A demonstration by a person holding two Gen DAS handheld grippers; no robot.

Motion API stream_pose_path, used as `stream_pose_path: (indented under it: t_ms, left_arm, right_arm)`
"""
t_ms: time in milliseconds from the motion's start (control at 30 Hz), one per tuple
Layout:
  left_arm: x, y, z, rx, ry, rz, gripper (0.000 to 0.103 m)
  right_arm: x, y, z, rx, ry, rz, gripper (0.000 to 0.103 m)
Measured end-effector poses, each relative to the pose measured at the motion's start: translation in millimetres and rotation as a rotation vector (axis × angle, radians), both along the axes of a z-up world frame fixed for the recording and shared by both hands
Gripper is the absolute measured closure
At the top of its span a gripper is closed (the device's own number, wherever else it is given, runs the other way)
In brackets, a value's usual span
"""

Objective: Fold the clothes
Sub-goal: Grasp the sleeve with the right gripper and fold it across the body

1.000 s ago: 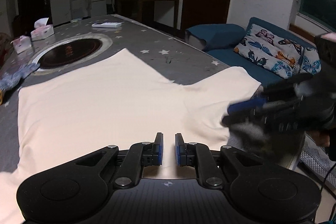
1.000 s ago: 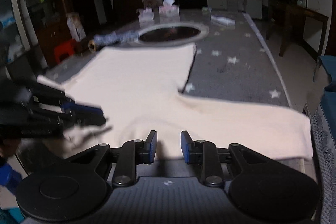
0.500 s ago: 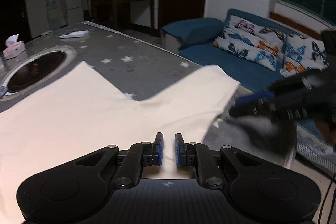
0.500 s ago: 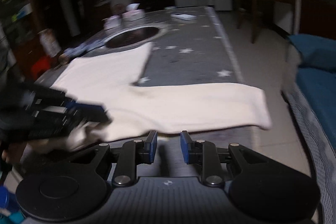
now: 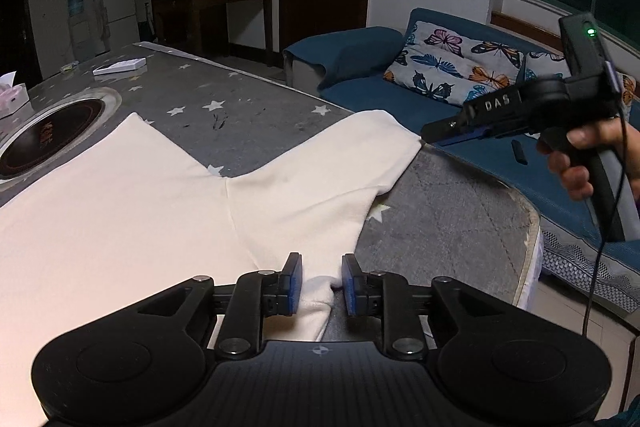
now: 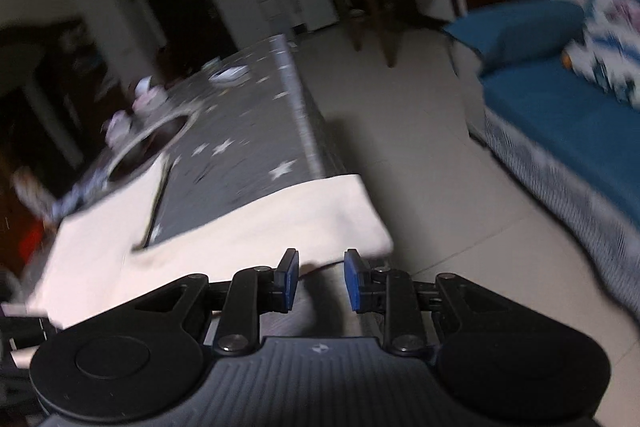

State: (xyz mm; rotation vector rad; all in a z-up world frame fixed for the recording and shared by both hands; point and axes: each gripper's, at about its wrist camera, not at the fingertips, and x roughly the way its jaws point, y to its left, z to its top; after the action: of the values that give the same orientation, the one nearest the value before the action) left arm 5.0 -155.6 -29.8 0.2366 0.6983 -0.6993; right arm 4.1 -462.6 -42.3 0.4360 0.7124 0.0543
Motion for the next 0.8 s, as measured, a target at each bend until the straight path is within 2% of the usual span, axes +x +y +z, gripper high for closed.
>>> stream_pose_path:
  t_ms: [33, 100, 333, 467, 633, 700, 800]
  left_arm:
    - [-0.4, -0.4, 0.1, 0.001, -0.001, 0.000, 0.077]
    - [-1.2, -1.3, 0.9, 0.004, -0.003, 0.000, 0.077]
    - [-3.0, 1.9, 5.9, 0.003, -0.013, 0.015, 0.071]
    - [-2.6, 4.5, 6.8, 0.009, -0.013, 0.035, 0.068]
    - [-3.7, 7.7, 9.0, 0.014, -0.022, 0.054, 0.062]
    - [-2.3, 9.2, 9.0, 0.015, -0.020, 0.066, 0.062]
    - [-1.1, 11.8, 8.2, 0.017, -0.018, 0.079, 0.060]
  right_arm:
    - [2.3, -6.5, -4.2, 0.038, 0.009, -0.014, 0.077]
    - [7.6, -19.4, -14.2, 0.122, 0.030, -0.042, 0.068]
    - [16.4, -57.6, -56.8, 0.460, 0.045, -0.133, 0.067]
    - [18.0, -70.9, -80.3, 0.610, 0.040, -0.160, 0.067]
    - [12.6, -82.4, -94.7, 0.699, 0.005, -0.177, 0.081]
    - [10.6, -85.4, -95.7, 0.709, -0.012, -0.192, 0.090]
    - [8.6, -88.2, -93.5, 0.717, -0.041, -0.201, 0.096]
